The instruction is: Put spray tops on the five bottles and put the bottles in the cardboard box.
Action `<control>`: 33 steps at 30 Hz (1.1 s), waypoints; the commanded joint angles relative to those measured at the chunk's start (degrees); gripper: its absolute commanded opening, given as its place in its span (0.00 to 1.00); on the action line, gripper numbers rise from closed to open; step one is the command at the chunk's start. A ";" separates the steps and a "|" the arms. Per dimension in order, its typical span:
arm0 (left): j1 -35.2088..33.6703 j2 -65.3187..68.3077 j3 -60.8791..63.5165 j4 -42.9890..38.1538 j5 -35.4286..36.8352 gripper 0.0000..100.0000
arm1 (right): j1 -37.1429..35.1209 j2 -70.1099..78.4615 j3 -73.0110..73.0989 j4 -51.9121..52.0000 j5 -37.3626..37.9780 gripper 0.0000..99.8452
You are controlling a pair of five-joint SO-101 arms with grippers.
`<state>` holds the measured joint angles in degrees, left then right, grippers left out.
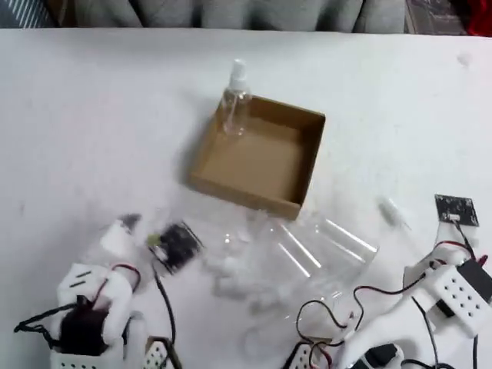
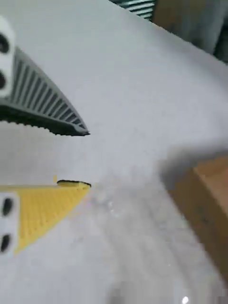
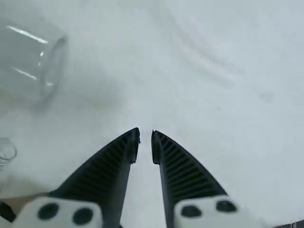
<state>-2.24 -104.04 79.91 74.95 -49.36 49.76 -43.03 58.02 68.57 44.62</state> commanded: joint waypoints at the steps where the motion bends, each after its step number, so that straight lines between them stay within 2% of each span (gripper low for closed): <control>1: 8.22 -0.66 -3.78 2.99 -5.45 0.15 | 1.89 -1.36 -0.44 -0.75 0.79 0.02; 8: 17.01 -0.66 -10.11 4.57 -5.71 0.15 | 3.38 -1.36 -0.44 -0.75 0.88 0.02; 10: 19.56 -0.92 -12.57 9.05 -5.98 0.15 | 3.38 -1.36 -0.44 -0.75 1.41 0.02; 13: 24.57 -0.92 -18.99 15.82 -10.37 0.15 | 3.30 -0.92 -0.35 -0.75 4.31 0.02; 18: 32.75 -0.92 -33.67 27.08 -13.36 0.15 | 3.30 -0.92 -0.26 -0.84 5.19 0.02; 21: 35.56 -0.92 -40.09 27.60 -13.45 0.20 | 3.12 -1.27 -0.26 -0.84 5.19 0.02; 26: 39.34 -0.75 -41.85 27.60 -13.80 0.29 | 3.30 -1.27 -0.26 -1.01 5.19 0.02; 29: 44.35 -0.66 -40.26 27.60 -13.63 0.29 | 3.30 -0.92 -0.26 -2.68 5.19 0.02; 33: 44.53 -0.57 -31.47 24.53 -13.98 0.29 | 3.47 -0.92 -0.26 -3.03 5.19 0.02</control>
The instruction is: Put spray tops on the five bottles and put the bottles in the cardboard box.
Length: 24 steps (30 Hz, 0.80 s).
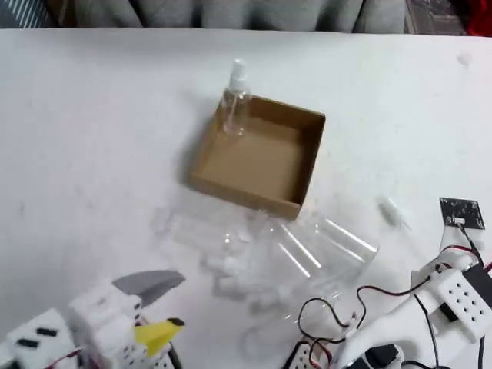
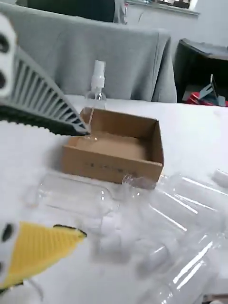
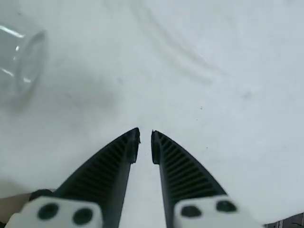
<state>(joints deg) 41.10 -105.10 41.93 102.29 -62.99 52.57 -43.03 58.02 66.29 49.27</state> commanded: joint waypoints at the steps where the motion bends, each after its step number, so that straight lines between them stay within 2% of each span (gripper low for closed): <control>1: -0.04 0.48 8.97 -4.48 -0.35 0.29 | 0.66 -0.92 -0.18 -0.75 0.53 0.02; 6: -8.13 3.12 19.43 -15.56 -2.64 0.29 | 0.57 -1.27 0.35 -0.84 0.53 0.02; 10: -11.91 15.16 21.10 -23.03 -4.04 0.29 | 0.57 -1.36 0.35 -0.84 0.53 0.02; 17: -12.88 39.16 14.15 -29.19 -5.01 0.29 | 0.57 -1.36 0.35 -0.84 0.53 0.02; 21: -13.23 48.75 10.20 -29.45 -5.19 0.29 | 0.57 -1.36 0.35 -0.84 0.53 0.02; 24: -13.23 54.37 9.76 -33.32 -5.19 0.29 | 0.57 -1.36 0.35 -0.84 0.53 0.02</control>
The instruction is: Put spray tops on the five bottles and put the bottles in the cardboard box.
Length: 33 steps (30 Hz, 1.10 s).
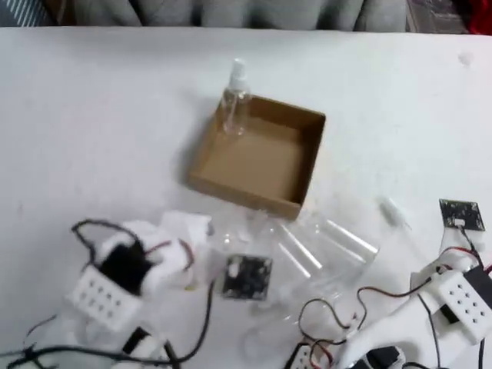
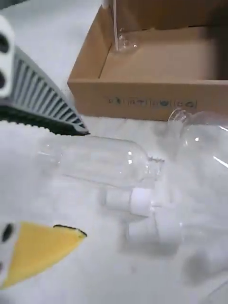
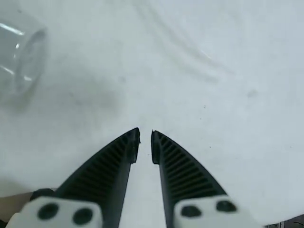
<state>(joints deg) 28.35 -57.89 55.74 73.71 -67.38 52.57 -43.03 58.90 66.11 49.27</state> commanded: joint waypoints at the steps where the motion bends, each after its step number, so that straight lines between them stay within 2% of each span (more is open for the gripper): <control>1: -0.48 9.10 -4.04 -6.07 -0.79 0.29 | 0.57 -1.36 -0.53 -0.66 0.53 0.02; 9: -0.66 21.14 -4.31 -16.70 -0.79 0.29 | 0.57 -1.36 -0.53 -0.75 0.62 0.02; 15: -4.70 27.65 -4.57 -23.74 -0.88 0.29 | 0.22 -1.36 -0.53 -0.75 0.62 0.02; 28: -4.53 40.66 -10.29 -25.49 -0.88 0.29 | -0.04 -1.45 1.23 -0.75 0.62 0.02; 33: -4.88 47.43 -13.98 -25.14 -0.79 0.29 | -0.04 -1.45 3.16 -4.97 0.62 0.02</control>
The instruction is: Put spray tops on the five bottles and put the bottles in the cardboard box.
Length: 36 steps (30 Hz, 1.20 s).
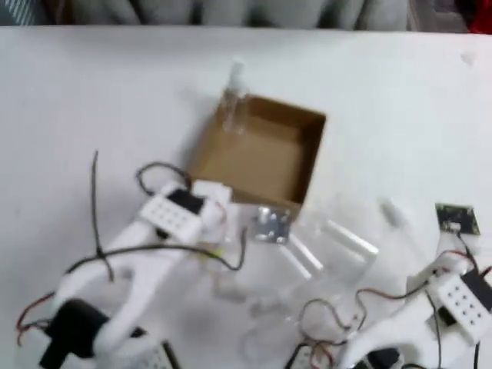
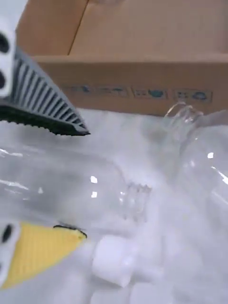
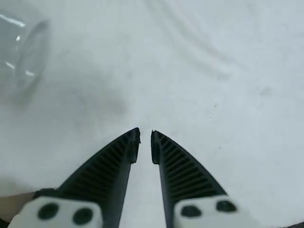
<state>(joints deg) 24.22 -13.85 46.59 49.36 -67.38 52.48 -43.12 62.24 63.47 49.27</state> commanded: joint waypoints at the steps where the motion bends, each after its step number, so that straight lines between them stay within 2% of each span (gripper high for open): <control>1: -0.75 4.26 -5.10 -0.79 -0.79 0.29 | 0.04 -1.36 0.00 -2.77 0.62 0.02; 14: -1.19 11.21 -5.27 -1.14 -0.53 0.27 | 0.04 -0.92 0.00 -2.77 0.44 0.02; 16: -0.84 11.91 -5.27 -1.14 -0.53 0.20 | 0.04 -0.92 0.00 -2.77 0.53 0.02; 19: 0.31 11.91 -5.36 -0.53 -0.44 0.03 | 0.22 -1.19 0.00 -2.59 0.53 0.02; 20: 0.66 11.91 -5.36 0.44 -0.09 0.01 | 0.22 -1.27 0.00 -2.59 0.53 0.02; 21: 0.84 11.91 -5.36 2.37 1.58 0.04 | 0.40 -1.27 0.00 -2.59 0.53 0.02; 23: 0.40 11.91 -5.36 5.01 5.80 0.02 | 0.40 -1.27 -0.09 -2.59 0.53 0.02; 30: -5.14 10.07 -6.68 5.63 20.40 0.02 | 0.04 -1.36 -0.26 -2.86 0.53 0.02; 36: -7.52 -2.15 -5.19 7.38 24.79 0.02 | 0.04 -1.36 -0.44 -3.21 0.62 0.02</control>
<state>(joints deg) 18.51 -6.02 42.46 54.73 -45.49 52.48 -43.12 62.51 61.36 49.27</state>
